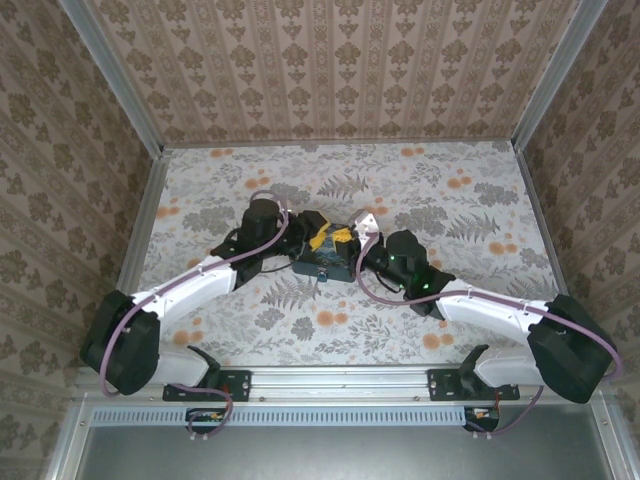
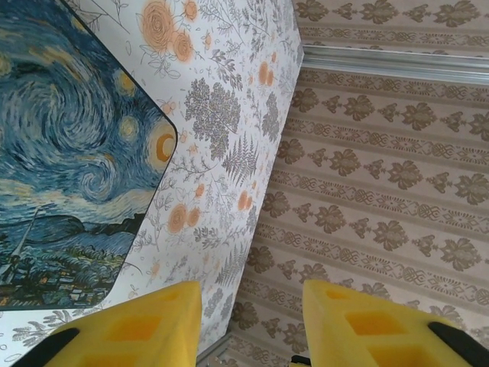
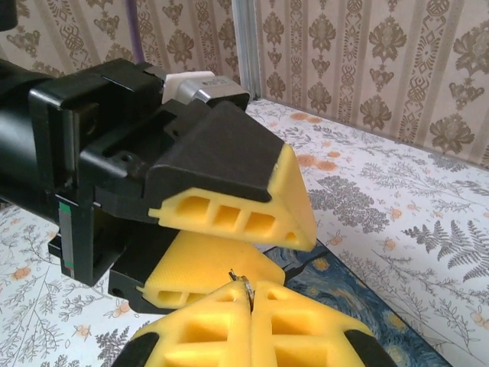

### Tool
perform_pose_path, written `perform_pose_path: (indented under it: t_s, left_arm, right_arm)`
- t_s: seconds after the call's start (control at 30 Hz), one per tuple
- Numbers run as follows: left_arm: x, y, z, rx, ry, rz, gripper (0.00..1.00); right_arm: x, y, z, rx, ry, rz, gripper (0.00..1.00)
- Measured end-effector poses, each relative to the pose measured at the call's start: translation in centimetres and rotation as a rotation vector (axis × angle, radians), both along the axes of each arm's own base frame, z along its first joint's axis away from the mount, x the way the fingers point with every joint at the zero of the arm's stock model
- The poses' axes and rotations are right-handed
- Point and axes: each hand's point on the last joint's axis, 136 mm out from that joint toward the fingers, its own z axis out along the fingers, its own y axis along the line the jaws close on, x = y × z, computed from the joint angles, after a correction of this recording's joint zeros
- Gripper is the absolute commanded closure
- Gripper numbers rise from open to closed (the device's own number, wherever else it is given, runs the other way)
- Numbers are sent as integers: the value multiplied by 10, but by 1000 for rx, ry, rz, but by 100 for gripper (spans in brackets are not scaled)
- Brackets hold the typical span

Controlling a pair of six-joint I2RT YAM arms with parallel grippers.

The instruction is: Unlock the padlock with the key

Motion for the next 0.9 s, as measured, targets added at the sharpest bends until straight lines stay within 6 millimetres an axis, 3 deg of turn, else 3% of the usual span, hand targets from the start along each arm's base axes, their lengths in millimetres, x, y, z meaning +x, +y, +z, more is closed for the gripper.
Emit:
perform_pose_path:
  t_s: [0.8, 0.9]
  left_arm:
    - [1, -3, 4, -19, 1, 15, 99]
    - [2, -3, 4, -20, -1, 18, 100]
  right_arm:
    - [3, 3, -1, -8, -1, 0, 100]
    - [4, 3, -1, -8, -1, -1, 100]
